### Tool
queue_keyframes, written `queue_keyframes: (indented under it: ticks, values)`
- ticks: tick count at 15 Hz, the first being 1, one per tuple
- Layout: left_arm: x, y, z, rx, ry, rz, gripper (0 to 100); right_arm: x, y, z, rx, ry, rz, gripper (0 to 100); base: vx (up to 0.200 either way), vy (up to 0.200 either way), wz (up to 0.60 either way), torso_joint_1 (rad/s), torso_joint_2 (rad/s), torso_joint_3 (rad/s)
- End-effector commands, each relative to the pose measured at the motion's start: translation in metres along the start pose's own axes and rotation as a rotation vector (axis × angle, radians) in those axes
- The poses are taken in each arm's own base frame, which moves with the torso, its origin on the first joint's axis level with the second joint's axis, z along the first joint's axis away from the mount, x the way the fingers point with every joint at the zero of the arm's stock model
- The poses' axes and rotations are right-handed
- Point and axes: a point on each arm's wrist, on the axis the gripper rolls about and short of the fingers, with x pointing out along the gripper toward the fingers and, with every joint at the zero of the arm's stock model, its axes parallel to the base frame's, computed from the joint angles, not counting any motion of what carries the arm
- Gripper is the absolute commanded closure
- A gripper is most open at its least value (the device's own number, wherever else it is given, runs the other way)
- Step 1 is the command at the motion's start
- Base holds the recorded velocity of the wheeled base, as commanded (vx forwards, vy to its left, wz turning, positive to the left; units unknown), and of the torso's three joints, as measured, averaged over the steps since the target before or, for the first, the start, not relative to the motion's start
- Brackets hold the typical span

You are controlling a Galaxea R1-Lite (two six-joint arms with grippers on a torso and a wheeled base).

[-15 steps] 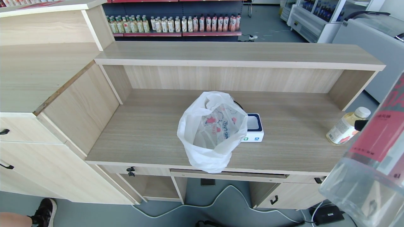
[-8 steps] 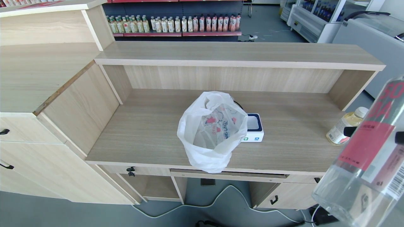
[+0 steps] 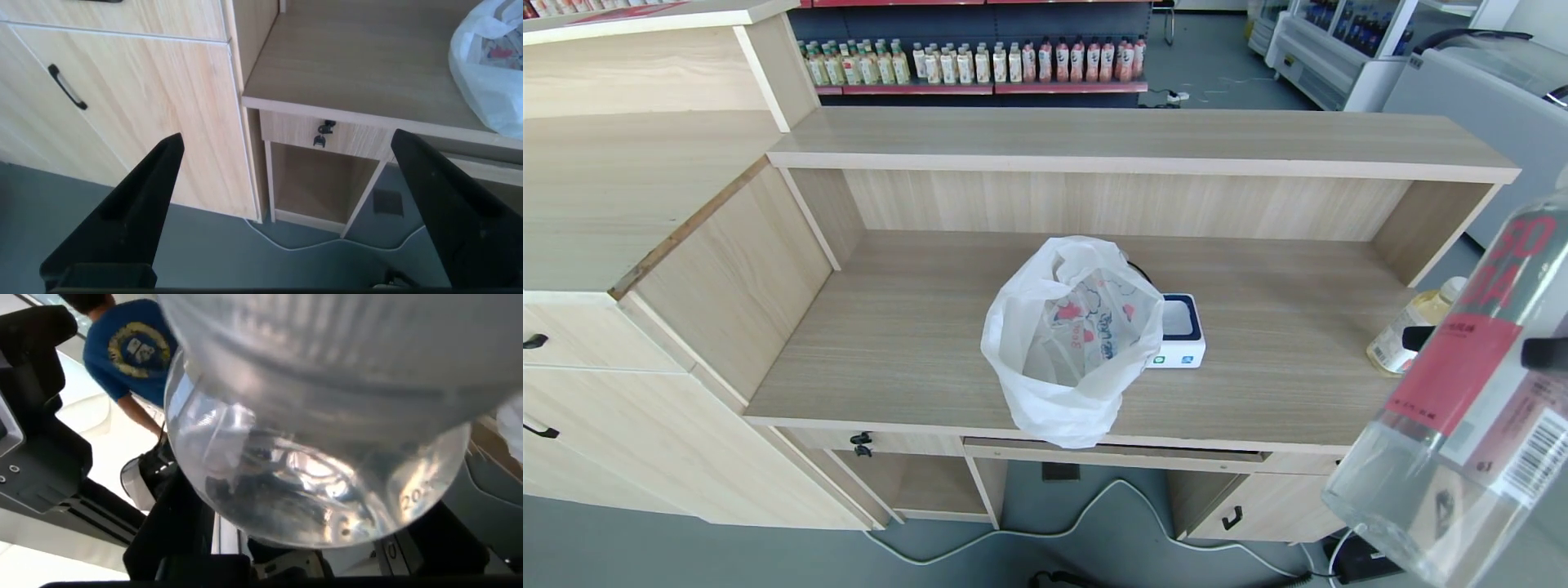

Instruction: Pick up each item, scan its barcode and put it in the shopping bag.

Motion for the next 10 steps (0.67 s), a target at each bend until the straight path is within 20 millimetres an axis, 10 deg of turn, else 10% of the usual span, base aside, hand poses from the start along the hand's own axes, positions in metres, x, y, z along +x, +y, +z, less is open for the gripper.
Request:
queue_keyframes:
  ticks: [1, 6, 10]
  values:
    - [0.000, 0.000, 0.000, 0.000, -0.001, 0.000, 0, -0.010, -0.019, 0.000, -0.057, -0.033, -0.111, 100, 0.000, 0.000, 0.00, 0.000, 0.00, 0.000]
    - [0.000, 0.000, 0.000, 0.000, -0.001, 0.000, 0, -0.024, -0.083, -0.006, -0.313, -0.133, -0.975, 100, 0.000, 0.000, 0.00, 0.000, 0.00, 0.000]
    - [0.000, 0.000, 0.000, 0.000, -0.001, 0.000, 0, -0.060, -0.087, -0.037, -0.452, 0.046, -1.344, 100, 0.000, 0.000, 0.00, 0.000, 0.00, 0.000]
